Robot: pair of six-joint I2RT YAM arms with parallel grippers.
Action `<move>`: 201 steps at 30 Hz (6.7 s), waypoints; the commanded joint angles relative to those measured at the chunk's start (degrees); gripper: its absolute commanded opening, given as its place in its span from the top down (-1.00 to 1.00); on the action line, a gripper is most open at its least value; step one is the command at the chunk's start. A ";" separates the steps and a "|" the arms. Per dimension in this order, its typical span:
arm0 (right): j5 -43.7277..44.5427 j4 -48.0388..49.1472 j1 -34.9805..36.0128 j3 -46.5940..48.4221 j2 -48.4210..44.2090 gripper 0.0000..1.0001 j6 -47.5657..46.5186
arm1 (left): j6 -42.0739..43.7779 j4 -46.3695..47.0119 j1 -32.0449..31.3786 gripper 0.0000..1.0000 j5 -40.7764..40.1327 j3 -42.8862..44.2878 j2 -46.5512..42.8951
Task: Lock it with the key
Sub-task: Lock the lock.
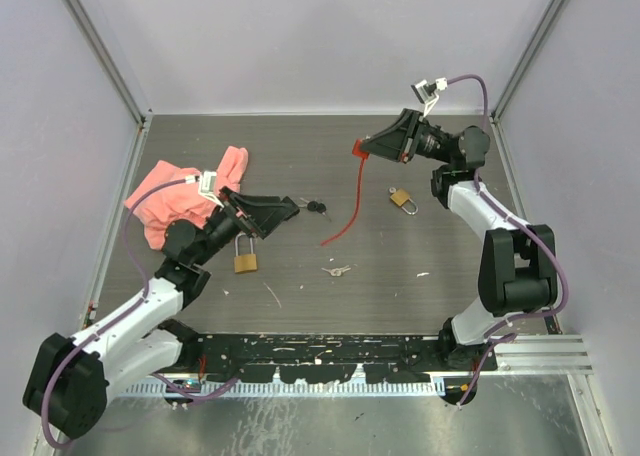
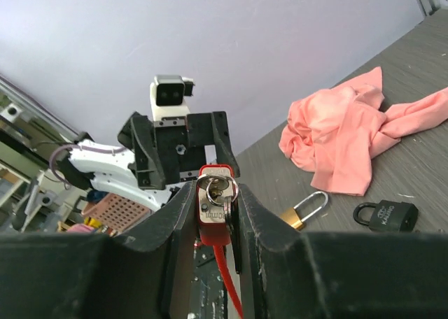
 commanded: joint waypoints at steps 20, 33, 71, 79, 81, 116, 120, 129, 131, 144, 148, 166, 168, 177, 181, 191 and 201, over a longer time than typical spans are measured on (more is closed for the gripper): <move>13.02 -6.52 -0.78 13.63 1.03 0.97 -5.14 | -18.75 11.70 -13.20 -0.73 -31.89 -10.60 -4.19; 14.43 -5.78 0.99 13.02 0.12 0.98 -3.28 | -29.24 17.95 -22.37 -0.65 -49.52 -1.21 14.29; 6.85 -16.77 2.18 10.30 -5.46 0.98 -17.58 | 32.48 -29.28 -18.62 1.00 -21.80 31.21 16.58; 6.60 -3.70 2.37 8.28 -4.21 0.98 -5.36 | 44.98 -50.24 -18.48 1.00 -1.60 44.20 23.28; 6.15 -2.54 2.74 7.83 -4.53 0.98 -4.80 | 47.40 -52.01 -18.10 1.00 2.41 45.44 23.96; 2.80 -6.54 9.85 2.07 -7.09 0.98 -8.44 | 27.81 -35.94 -8.47 1.00 28.81 52.32 31.04; 3.81 -7.72 10.15 2.23 -7.14 0.98 -9.83 | 26.23 -34.27 -8.52 1.00 30.28 52.28 31.43; 5.58 -4.65 10.10 5.10 -5.57 0.97 -7.12 | 23.42 -31.46 -8.61 1.00 32.30 50.48 31.95; 5.79 -4.40 10.21 5.83 -5.36 0.98 -6.81 | 22.77 -30.65 -8.57 1.00 32.49 50.12 32.20; 7.28 -3.74 10.32 6.40 -4.37 0.98 -6.20 | 19.49 -27.74 -8.70 1.00 34.06 51.14 34.43; 7.12 -3.82 10.37 5.22 -4.57 0.98 -6.55 | 18.66 -26.79 -8.64 1.00 33.93 52.19 35.15; 6.62 -5.90 10.39 2.93 -5.99 0.98 -8.93 | 15.54 -21.31 -7.56 1.00 31.20 50.04 33.33; 6.69 -5.95 10.41 2.99 -6.08 0.98 -8.98 | 15.46 -21.14 -7.46 1.00 31.17 49.74 33.13; 7.82 -6.01 9.54 3.82 -5.69 0.98 -8.42 | 13.82 -18.40 -7.47 1.00 32.34 48.40 33.06; 7.93 -5.90 9.59 3.83 -5.29 0.98 -8.30 | 13.24 -18.07 -7.45 1.00 33.25 49.02 33.68; 7.77 -5.41 9.83 3.36 -5.22 0.98 -7.84 | 11.53 -16.35 -7.43 1.00 34.23 50.28 35.67; 7.66 -5.18 10.41 3.22 -5.29 0.98 -7.66 | 11.23 -16.58 -7.73 1.00 33.86 51.03 36.90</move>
